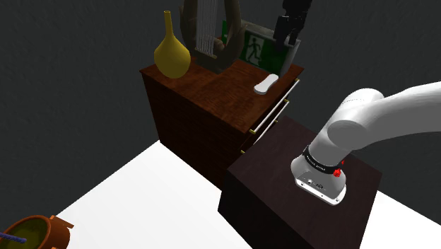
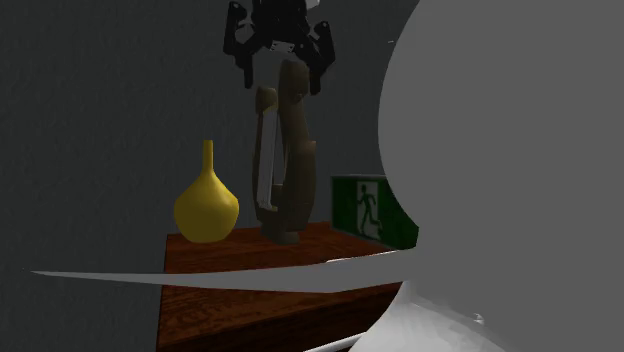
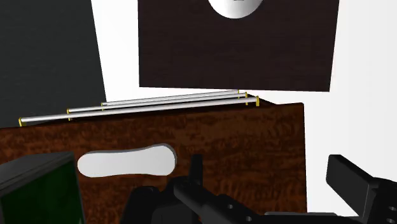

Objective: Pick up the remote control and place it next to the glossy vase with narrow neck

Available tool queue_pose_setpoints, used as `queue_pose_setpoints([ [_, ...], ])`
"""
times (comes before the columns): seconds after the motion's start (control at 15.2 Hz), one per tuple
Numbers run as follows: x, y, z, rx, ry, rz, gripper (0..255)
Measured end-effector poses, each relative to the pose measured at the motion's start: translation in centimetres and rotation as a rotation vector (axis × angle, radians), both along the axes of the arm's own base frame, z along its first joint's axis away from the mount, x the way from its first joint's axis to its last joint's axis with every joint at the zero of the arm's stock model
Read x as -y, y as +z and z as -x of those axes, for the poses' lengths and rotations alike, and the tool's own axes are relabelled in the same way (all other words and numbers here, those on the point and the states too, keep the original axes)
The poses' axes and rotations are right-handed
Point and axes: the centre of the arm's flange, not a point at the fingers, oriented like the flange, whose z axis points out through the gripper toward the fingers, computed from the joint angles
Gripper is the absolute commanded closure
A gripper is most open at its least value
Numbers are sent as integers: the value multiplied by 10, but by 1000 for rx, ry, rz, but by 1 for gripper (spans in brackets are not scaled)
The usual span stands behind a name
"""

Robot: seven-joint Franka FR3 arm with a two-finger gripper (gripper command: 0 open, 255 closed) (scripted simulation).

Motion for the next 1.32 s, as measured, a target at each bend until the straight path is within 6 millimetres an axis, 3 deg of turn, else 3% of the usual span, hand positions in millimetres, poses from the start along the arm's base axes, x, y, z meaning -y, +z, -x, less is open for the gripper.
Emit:
queue_pose_setpoints([
  [0.2,4,-11,-11,3,-59,0,0],
  [0.53,32,-54,-46,18,-296,2,0],
  [0.99,86,-113,-88,41,-645,5,0],
  [1.32,134,-161,-104,58,-896,7,0],
])
